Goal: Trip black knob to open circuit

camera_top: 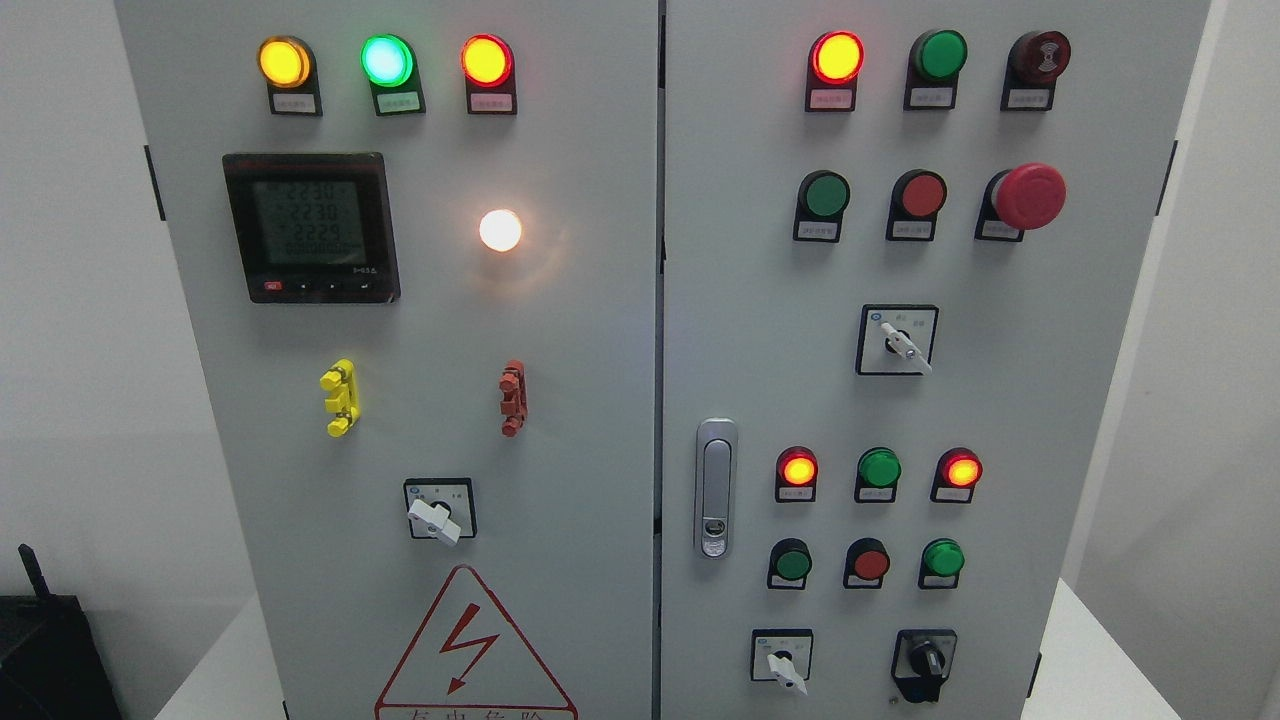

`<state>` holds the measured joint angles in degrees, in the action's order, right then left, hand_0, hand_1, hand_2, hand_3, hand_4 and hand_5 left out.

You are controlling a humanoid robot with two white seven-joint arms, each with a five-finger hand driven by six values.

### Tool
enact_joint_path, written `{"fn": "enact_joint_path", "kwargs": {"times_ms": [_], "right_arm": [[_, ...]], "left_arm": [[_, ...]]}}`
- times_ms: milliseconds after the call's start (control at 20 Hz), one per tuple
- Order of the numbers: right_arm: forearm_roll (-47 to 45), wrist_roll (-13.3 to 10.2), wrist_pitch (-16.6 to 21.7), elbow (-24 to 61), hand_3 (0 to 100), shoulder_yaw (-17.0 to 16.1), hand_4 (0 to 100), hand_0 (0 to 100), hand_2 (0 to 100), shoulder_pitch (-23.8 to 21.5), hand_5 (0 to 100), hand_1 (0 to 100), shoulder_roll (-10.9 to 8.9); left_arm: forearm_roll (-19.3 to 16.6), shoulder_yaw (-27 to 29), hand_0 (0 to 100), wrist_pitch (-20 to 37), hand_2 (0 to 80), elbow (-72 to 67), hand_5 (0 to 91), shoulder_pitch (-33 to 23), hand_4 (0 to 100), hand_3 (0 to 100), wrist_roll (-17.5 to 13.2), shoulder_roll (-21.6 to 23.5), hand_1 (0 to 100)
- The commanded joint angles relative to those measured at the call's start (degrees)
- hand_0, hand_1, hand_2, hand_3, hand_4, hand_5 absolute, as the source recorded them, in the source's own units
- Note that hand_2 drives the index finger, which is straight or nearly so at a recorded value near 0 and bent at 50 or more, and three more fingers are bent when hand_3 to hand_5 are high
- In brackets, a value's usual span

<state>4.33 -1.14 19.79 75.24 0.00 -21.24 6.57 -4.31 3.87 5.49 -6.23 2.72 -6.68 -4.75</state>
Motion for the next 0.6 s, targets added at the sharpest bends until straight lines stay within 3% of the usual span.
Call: {"fn": "enact_joint_path", "kwargs": {"times_ms": [0, 200, 350, 550], "right_arm": [[0.15, 0.00, -0.10, 21.78, 25, -1.85, 20, 0, 0, -1.52, 7, 23, 0.20], [0.15, 0.00, 0.07, 26.18, 34, -2.29, 29, 0, 0, -1.78, 15, 23, 0.20], [-0.02, 0.08, -0.02, 28.99, 55, -2.55, 44, 0, 0, -1.87, 27, 22, 0.20], [-0.11, 0.17, -0.28, 31.19, 72, -2.55, 60, 0, 0, -1.61, 42, 22, 0.29]], "left_arm": [[0.00, -0.01, 12, 0.04, 0.0, 1.49, 0.0, 0.00, 0, 0, 0.00, 0.00, 39], [0.09, -0.01, 12, 0.04, 0.0, 1.49, 0.0, 0.00, 0, 0, 0.00, 0.00, 39], [0.00, -0.01, 12, 0.04, 0.0, 1.49, 0.0, 0.00, 0, 0, 0.00, 0.00, 39], [0.00, -0.01, 12, 0.04, 0.0, 1.49, 0.0, 0.00, 0, 0, 0.00, 0.00, 39]]}}
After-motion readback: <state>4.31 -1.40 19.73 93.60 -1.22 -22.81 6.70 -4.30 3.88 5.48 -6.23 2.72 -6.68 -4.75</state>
